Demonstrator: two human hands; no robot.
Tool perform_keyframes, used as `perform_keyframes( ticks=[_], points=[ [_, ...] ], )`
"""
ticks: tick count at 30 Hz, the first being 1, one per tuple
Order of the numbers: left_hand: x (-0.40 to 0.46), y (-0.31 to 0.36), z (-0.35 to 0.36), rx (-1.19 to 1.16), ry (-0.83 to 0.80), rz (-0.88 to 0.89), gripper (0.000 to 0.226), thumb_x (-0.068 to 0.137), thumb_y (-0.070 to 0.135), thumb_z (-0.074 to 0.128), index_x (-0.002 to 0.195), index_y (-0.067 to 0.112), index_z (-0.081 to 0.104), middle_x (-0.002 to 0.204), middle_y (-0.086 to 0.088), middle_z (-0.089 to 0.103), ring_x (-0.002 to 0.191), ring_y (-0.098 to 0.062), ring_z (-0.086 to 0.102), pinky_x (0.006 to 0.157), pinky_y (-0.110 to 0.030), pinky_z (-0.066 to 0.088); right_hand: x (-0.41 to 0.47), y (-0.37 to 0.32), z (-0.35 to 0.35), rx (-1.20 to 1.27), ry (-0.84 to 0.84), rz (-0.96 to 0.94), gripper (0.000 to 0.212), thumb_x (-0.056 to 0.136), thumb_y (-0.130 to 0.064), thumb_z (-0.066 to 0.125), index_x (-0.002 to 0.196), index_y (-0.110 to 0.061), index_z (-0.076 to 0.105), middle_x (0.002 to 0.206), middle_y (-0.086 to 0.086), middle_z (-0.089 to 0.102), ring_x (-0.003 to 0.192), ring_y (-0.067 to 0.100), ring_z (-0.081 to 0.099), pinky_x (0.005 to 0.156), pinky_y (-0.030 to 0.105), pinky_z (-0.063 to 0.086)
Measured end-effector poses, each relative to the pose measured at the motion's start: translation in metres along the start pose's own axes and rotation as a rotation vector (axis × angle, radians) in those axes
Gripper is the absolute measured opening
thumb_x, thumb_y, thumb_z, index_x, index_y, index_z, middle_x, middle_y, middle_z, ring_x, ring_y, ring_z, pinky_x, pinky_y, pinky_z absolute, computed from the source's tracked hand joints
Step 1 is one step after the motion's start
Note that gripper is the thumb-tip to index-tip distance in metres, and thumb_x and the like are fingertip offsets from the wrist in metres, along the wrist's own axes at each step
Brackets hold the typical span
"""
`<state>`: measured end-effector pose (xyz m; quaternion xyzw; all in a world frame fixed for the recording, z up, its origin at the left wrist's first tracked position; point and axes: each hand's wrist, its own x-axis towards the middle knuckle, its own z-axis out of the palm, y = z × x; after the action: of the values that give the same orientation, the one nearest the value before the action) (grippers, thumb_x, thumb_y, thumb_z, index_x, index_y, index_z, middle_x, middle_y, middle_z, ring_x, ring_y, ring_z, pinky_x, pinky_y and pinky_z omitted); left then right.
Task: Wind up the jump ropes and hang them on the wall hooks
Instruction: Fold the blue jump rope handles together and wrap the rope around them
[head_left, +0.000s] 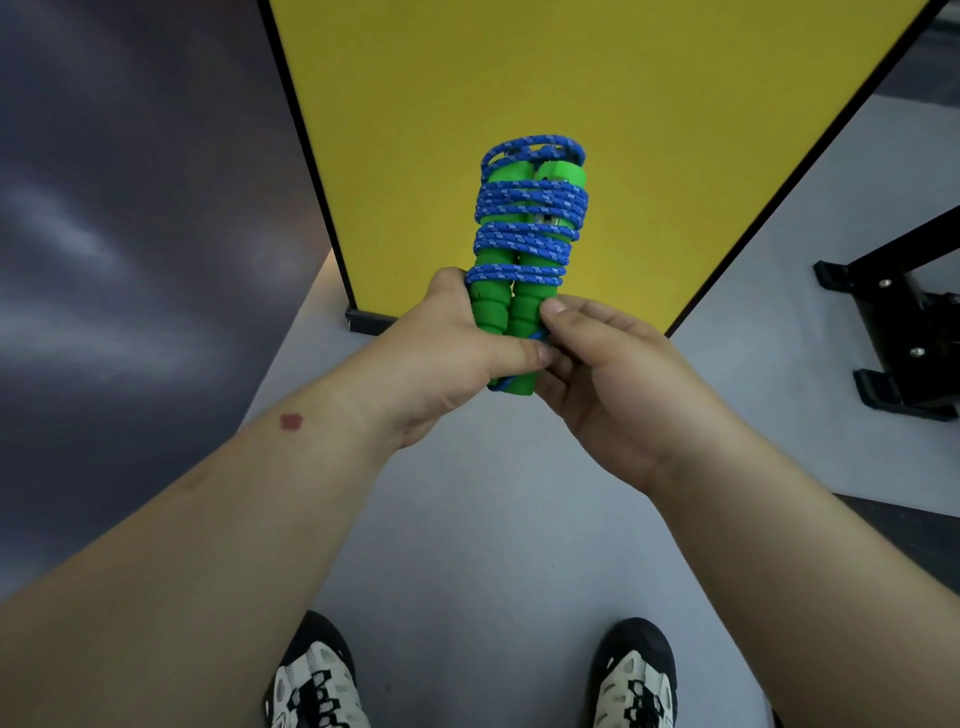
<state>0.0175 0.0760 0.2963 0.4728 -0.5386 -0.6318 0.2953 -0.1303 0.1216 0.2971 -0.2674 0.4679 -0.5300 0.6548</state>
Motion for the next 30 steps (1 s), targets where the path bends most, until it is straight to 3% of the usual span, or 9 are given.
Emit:
perform_keyframes(
  ticks=[2, 5, 9, 12, 14, 19, 22, 26, 30],
  points=[
    [0.0, 0.001, -0.001, 0.016, -0.036, -0.009, 0.074, 0.065, 0.019, 0.082, 0.128, 0.013, 0.044, 0.12, -0.015, 0.068, 0.109, -0.026, 0.07, 0.094, -0.051, 0.058, 0.0, 0.001, 0.001, -0.058, -0.054, -0.029, 0.026, 0.099, -0.003, 0.054, 0.122, 0.001, 0.064, 0.114, 0.015, 0.074, 0.097, 0.023, 0.072, 0.085, 0.028, 0.057],
    [-0.002, 0.001, -0.002, 0.186, -0.016, -0.002, 0.063, 0.07, 0.023, 0.078, 0.124, 0.023, 0.045, 0.111, -0.006, 0.071, 0.103, -0.022, 0.071, 0.09, -0.051, 0.059, 0.001, 0.001, 0.0, -0.136, -0.034, -0.079, 0.03, 0.096, 0.004, 0.058, 0.125, -0.001, 0.062, 0.11, 0.018, 0.073, 0.089, 0.022, 0.074, 0.076, 0.025, 0.057],
    [-0.006, 0.005, -0.004, 0.363, 0.003, -0.02, 0.05, 0.074, 0.028, 0.075, 0.116, 0.028, 0.046, 0.097, 0.004, 0.069, 0.089, -0.014, 0.068, 0.076, -0.036, 0.059, 0.005, 0.001, -0.006, -0.353, -0.007, -0.121, 0.025, 0.093, 0.001, 0.065, 0.118, -0.005, 0.068, 0.114, 0.028, 0.069, 0.105, 0.045, 0.067, 0.093, 0.045, 0.058],
    [-0.008, 0.009, -0.007, 0.369, -0.007, -0.075, 0.057, 0.059, 0.031, 0.074, 0.111, 0.03, 0.05, 0.099, -0.001, 0.071, 0.095, -0.02, 0.071, 0.086, -0.047, 0.061, 0.007, 0.0, -0.009, -0.488, -0.023, -0.109, 0.021, 0.094, -0.008, 0.067, 0.115, -0.008, 0.069, 0.115, 0.028, 0.068, 0.107, 0.047, 0.065, 0.096, 0.053, 0.055],
    [-0.009, 0.011, -0.009, 0.372, -0.005, -0.076, 0.064, 0.055, 0.028, 0.073, 0.115, 0.032, 0.049, 0.098, -0.003, 0.071, 0.092, -0.024, 0.073, 0.082, -0.051, 0.062, 0.008, -0.002, -0.01, -0.568, -0.04, -0.116, 0.021, 0.096, -0.012, 0.065, 0.117, -0.011, 0.068, 0.11, 0.021, 0.072, 0.101, 0.04, 0.071, 0.094, 0.052, 0.056],
    [-0.004, 0.01, -0.014, 0.222, -0.071, -0.087, 0.069, 0.056, 0.022, 0.071, 0.123, 0.021, 0.055, 0.109, -0.012, 0.07, 0.09, -0.026, 0.072, 0.075, -0.042, 0.063, 0.004, -0.004, -0.008, -0.507, -0.122, -0.03, 0.027, 0.102, -0.017, 0.058, 0.128, -0.016, 0.063, 0.121, 0.025, 0.065, 0.106, 0.036, 0.07, 0.092, 0.047, 0.058],
    [-0.003, 0.008, -0.016, 0.169, -0.122, -0.102, 0.059, 0.072, 0.011, 0.074, 0.127, 0.016, 0.055, 0.114, -0.012, 0.071, 0.097, -0.026, 0.073, 0.08, -0.042, 0.062, 0.004, -0.007, -0.01, -0.474, -0.122, -0.006, 0.028, 0.101, -0.015, 0.058, 0.128, -0.017, 0.063, 0.124, 0.026, 0.063, 0.108, 0.036, 0.069, 0.09, 0.043, 0.059],
    [-0.003, 0.003, -0.013, 0.068, -0.108, -0.1, 0.051, 0.09, -0.004, 0.068, 0.132, 0.019, 0.052, 0.119, -0.008, 0.069, 0.105, -0.024, 0.073, 0.084, -0.042, 0.062, 0.004, -0.013, -0.014, -0.469, -0.134, 0.005, 0.024, 0.1, -0.01, 0.056, 0.122, -0.012, 0.066, 0.121, 0.018, 0.069, 0.099, 0.026, 0.072, 0.089, 0.043, 0.059],
    [0.0, 0.002, -0.007, -0.102, -0.015, -0.107, 0.055, 0.084, -0.021, 0.055, 0.128, 0.012, 0.06, 0.117, -0.022, 0.07, 0.099, -0.031, 0.073, 0.085, -0.039, 0.061, 0.006, -0.014, -0.013, -0.481, -0.101, 0.031, 0.022, 0.1, -0.008, 0.057, 0.12, -0.007, 0.066, 0.117, 0.016, 0.071, 0.104, 0.031, 0.071, 0.088, 0.044, 0.06]
  ],
)
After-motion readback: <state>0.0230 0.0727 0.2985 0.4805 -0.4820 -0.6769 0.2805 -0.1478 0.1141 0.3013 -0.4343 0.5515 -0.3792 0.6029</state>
